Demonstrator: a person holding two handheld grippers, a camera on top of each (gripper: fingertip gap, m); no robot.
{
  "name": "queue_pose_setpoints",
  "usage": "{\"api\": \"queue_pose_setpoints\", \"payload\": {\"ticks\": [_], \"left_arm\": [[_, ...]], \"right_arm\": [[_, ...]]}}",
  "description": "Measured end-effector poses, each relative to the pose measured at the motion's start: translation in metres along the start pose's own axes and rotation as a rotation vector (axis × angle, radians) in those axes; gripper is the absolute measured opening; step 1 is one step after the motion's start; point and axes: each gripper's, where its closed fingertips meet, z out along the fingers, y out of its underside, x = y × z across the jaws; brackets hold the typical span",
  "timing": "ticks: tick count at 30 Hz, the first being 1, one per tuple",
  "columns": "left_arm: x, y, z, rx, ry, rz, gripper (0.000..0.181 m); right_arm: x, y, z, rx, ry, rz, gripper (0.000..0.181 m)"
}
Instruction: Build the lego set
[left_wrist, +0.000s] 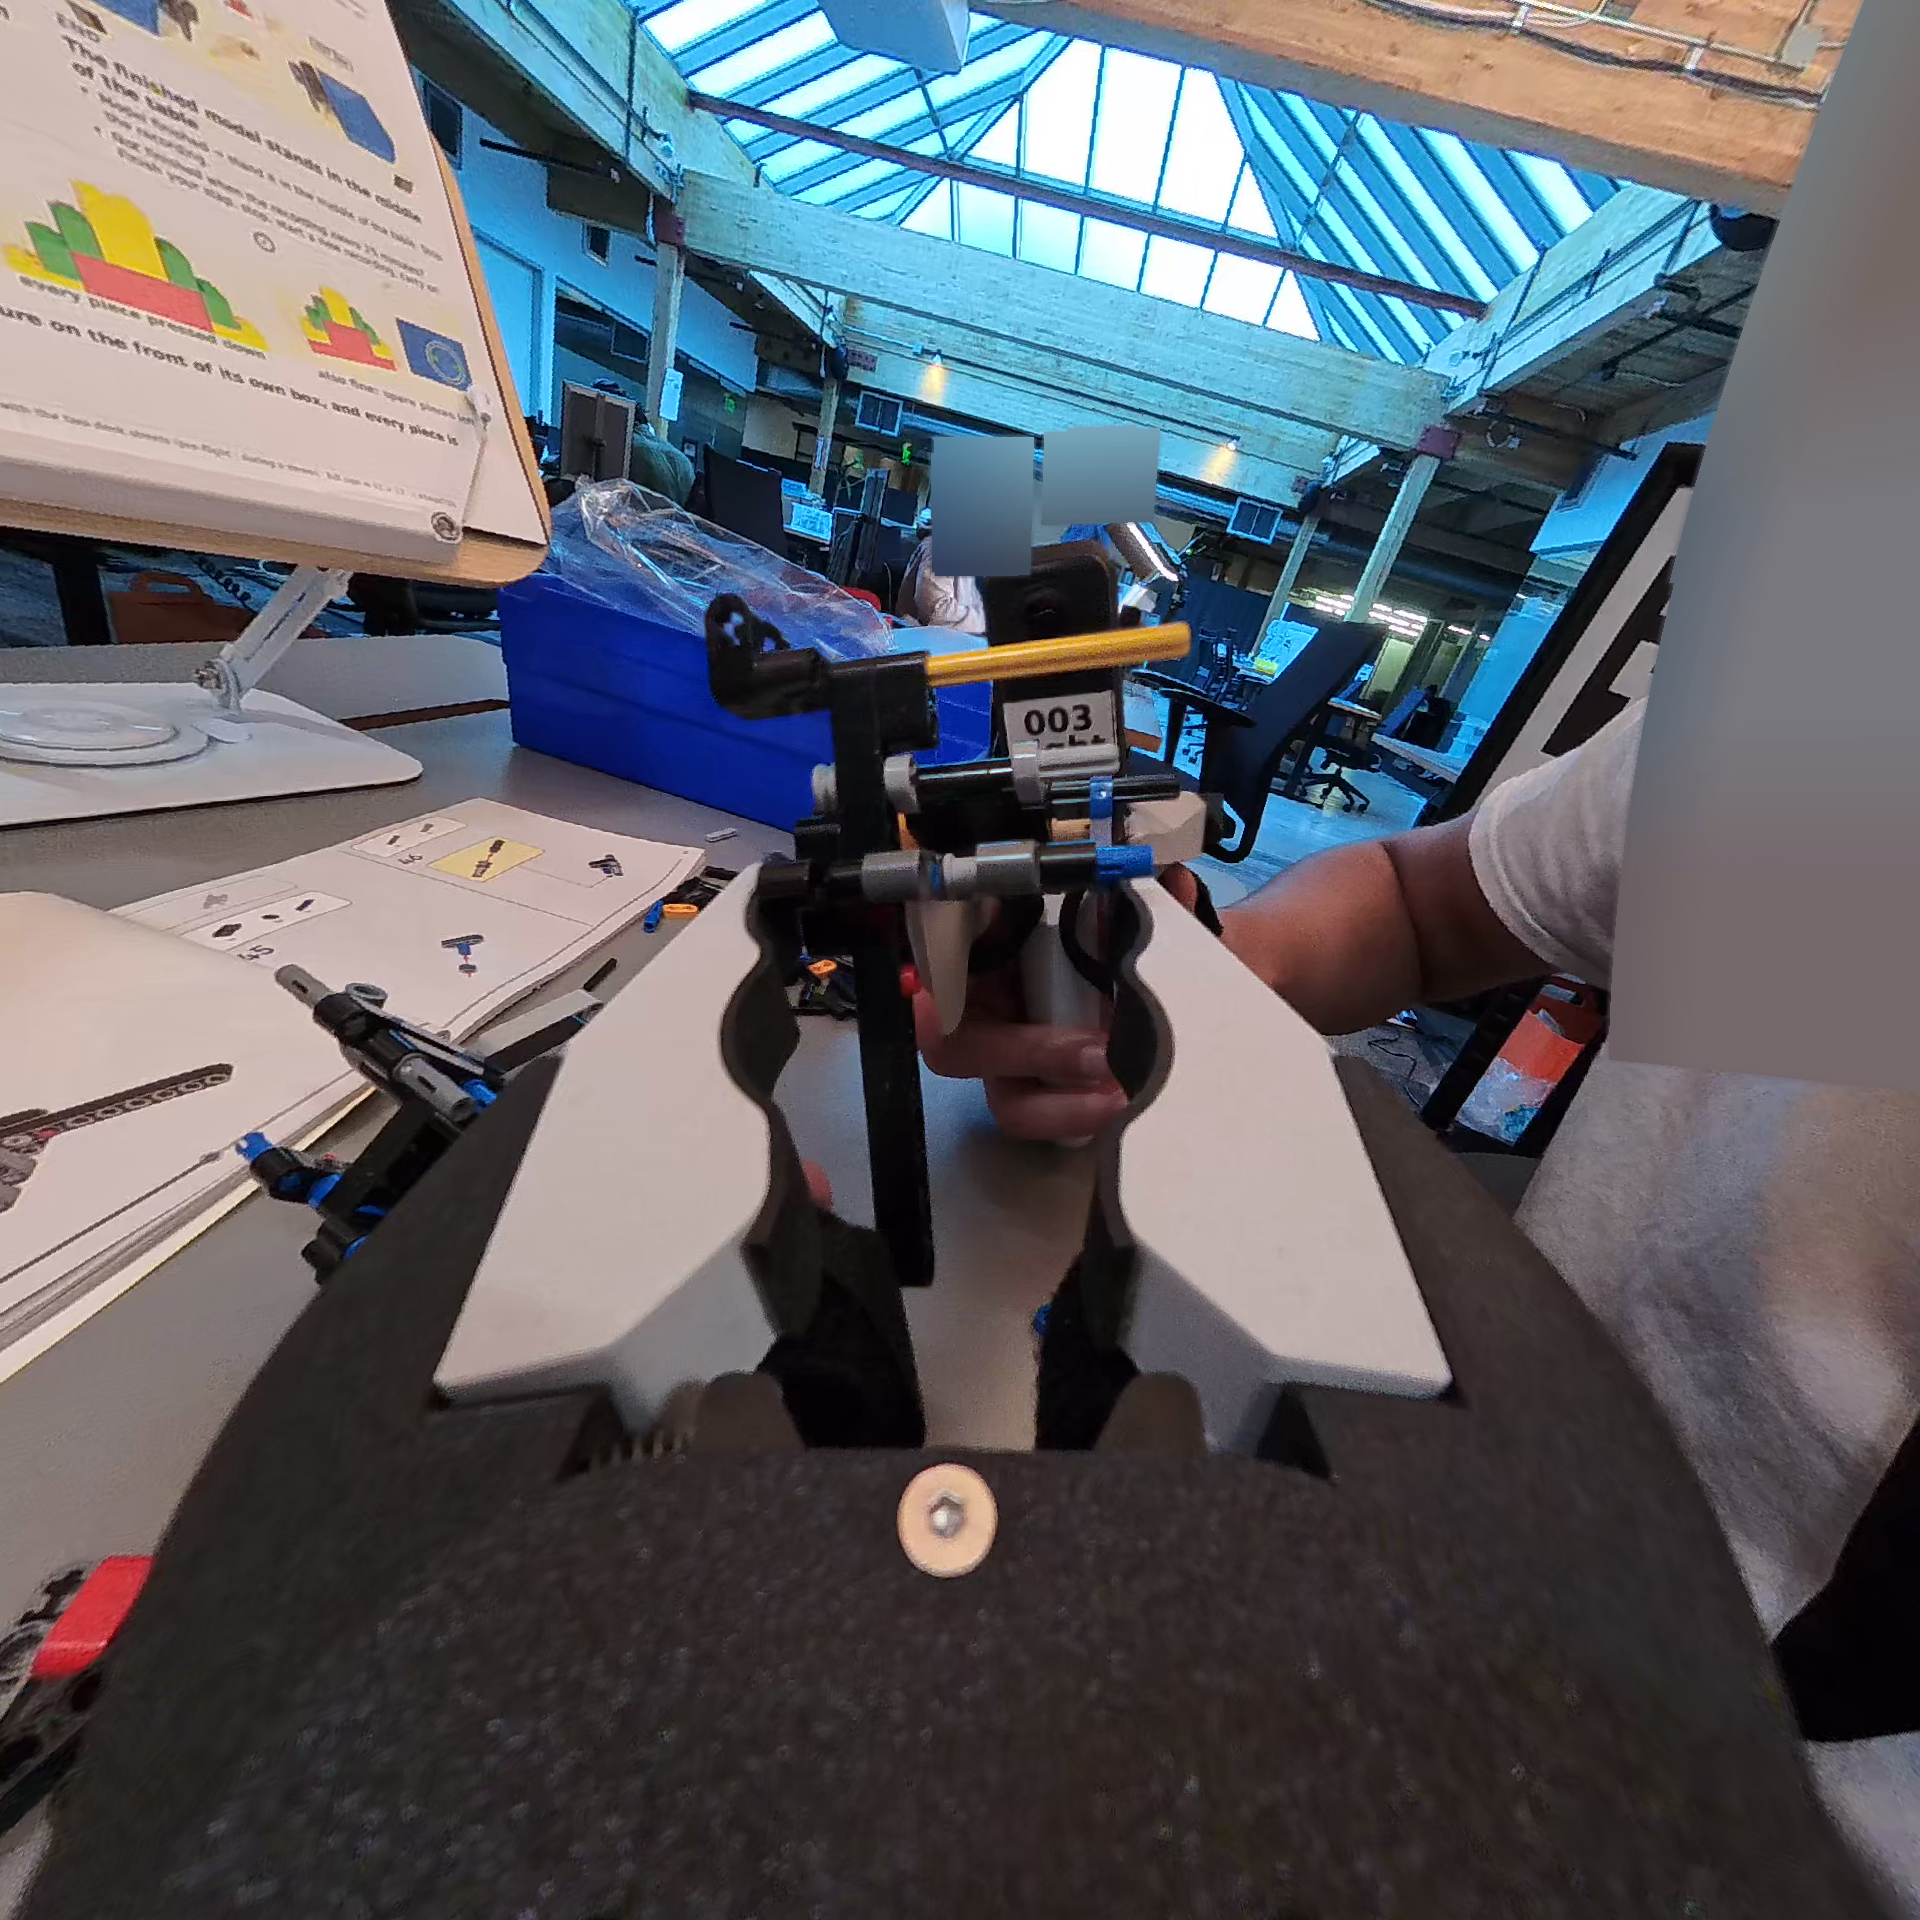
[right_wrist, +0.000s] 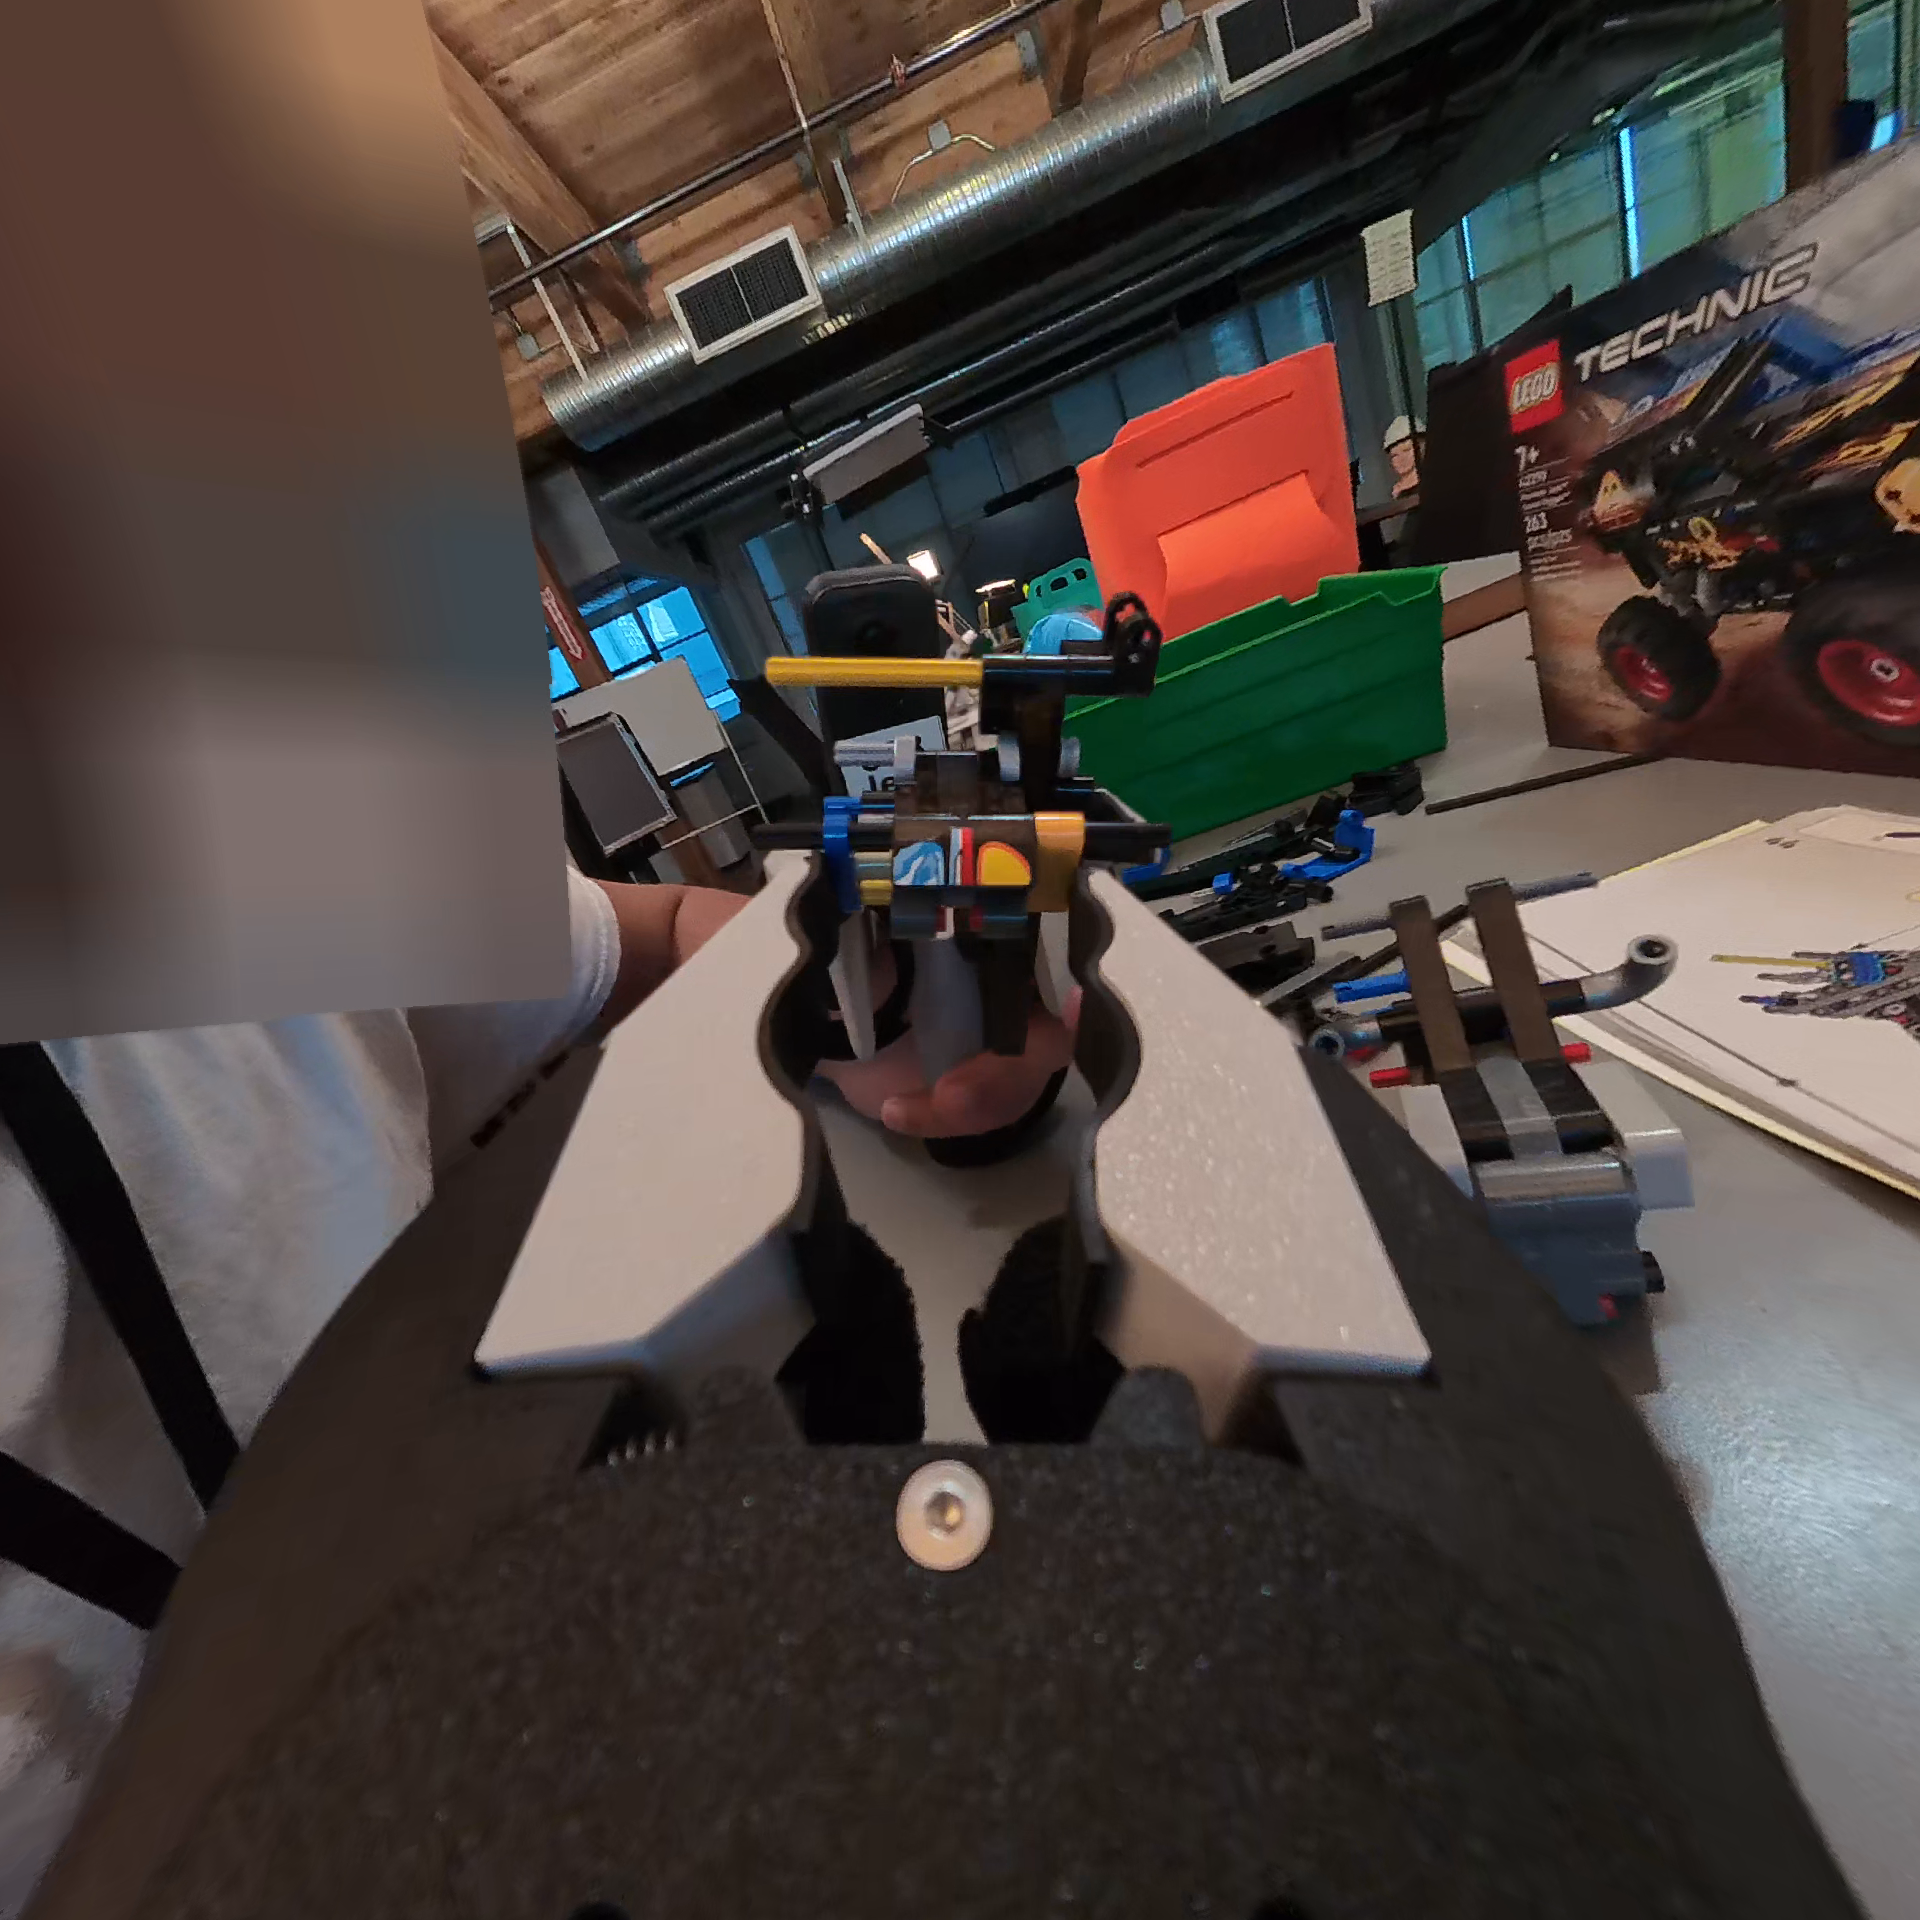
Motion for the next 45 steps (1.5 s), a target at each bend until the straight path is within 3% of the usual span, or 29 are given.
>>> {"api": "queue_pose_setpoints", "payload": {"ticks": [7, 11, 14, 16, 18, 20, 30, 39, 45], "left_arm": [[-0.001, 0.001, 0.0, -0.013, 0.001, 0.005, 0.055], [-0.006, -0.002, -0.004, -0.001, -0.021, 0.024, 0.055], [-0.006, 0.002, -0.004, -0.04, -0.008, 0.057, 0.055], [-0.001, 0.009, -0.003, -0.087, 0.013, 0.104, 0.055], [0.003, 0.012, -0.002, -0.102, 0.024, 0.13, 0.054], [0.003, 0.014, 0.0, -0.115, 0.021, 0.141, 0.054], [0.004, 0.013, 0.0, -0.109, 0.031, 0.118, 0.054], [0.003, 0.011, -0.001, -0.096, 0.046, 0.011, 0.052], [0.005, 0.012, -0.001, -0.09, 0.146, -0.205, 0.051]], "right_arm": [[0.0, 0.002, -0.001, -0.064, -0.015, 0.001, 0.044], [0.003, 0.001, -0.008, -0.121, -0.02, -0.086, 0.07], [0.001, -0.005, -0.019, -0.15, -0.078, -0.129, 0.061], [0.001, -0.008, -0.023, -0.158, -0.121, -0.056, 0.062], [0.003, 0.0, -0.024, -0.205, -0.137, -0.019, 0.069], [-0.004, 0.005, -0.024, -0.211, -0.185, -0.002, 0.062], [-0.005, 0.014, -0.019, -0.212, -0.201, 0.103, 0.054], [-0.005, 0.014, -0.016, -0.241, -0.097, -0.054, 0.059], [0.003, 0.02, -0.017, -0.285, -0.033, -0.047, 0.038]]}}
